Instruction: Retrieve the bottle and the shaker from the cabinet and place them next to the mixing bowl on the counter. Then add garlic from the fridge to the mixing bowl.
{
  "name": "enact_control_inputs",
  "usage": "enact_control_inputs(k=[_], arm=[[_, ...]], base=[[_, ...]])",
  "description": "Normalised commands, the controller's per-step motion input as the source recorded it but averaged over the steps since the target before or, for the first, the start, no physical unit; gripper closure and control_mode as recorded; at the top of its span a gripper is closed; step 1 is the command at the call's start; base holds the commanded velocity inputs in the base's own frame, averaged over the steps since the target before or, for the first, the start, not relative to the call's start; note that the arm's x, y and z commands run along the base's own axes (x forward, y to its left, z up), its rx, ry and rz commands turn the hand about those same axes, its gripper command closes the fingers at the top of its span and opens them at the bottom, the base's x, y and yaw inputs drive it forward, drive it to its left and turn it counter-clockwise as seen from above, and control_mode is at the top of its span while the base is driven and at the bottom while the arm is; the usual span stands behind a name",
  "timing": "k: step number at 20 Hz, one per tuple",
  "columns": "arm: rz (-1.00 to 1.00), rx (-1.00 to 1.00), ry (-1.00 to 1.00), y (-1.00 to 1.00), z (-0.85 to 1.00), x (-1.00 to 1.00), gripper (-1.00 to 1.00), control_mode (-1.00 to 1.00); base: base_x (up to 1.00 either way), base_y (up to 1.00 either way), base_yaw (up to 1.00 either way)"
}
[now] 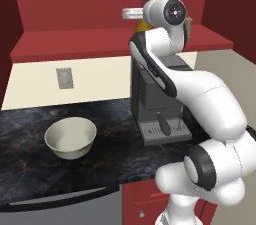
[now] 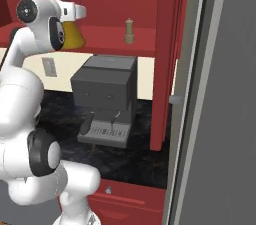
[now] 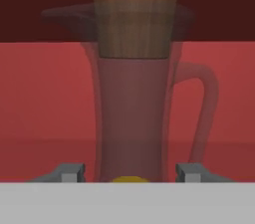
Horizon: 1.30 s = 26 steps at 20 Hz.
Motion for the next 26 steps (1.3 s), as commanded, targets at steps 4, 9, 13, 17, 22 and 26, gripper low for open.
enact_control_inputs(k=[4, 9, 13, 17, 22, 26], arm=[[0.0, 0.01, 0.0, 0.09, 0.0, -0.93, 1.0, -1.0], [-0.07, 0.06, 0.0, 0.22, 0.02, -1.0, 1.0, -1.0], [-0.11, 0.03, 0.0, 0.39, 0.01, -1.0, 1.0, -1.0], [-0.09, 0.0, 0.0, 0.43, -0.14, -1.0, 1.0, -1.0], [-0.04, -0.01, 0.01, 0.12, -0.82, -1.0, 1.0, -1.0], [-0.04, -0.09, 0.0, 0.0, -0.96, -0.66, 1.0, -1.0]], base=[[0.0, 0.0, 0.0], [0.0, 0.0, 0.0], [0.0, 0.0, 0.0], [0.0, 0.0, 0.0], [0.0, 0.0, 0.0], [0.0, 0.0, 0.0]])
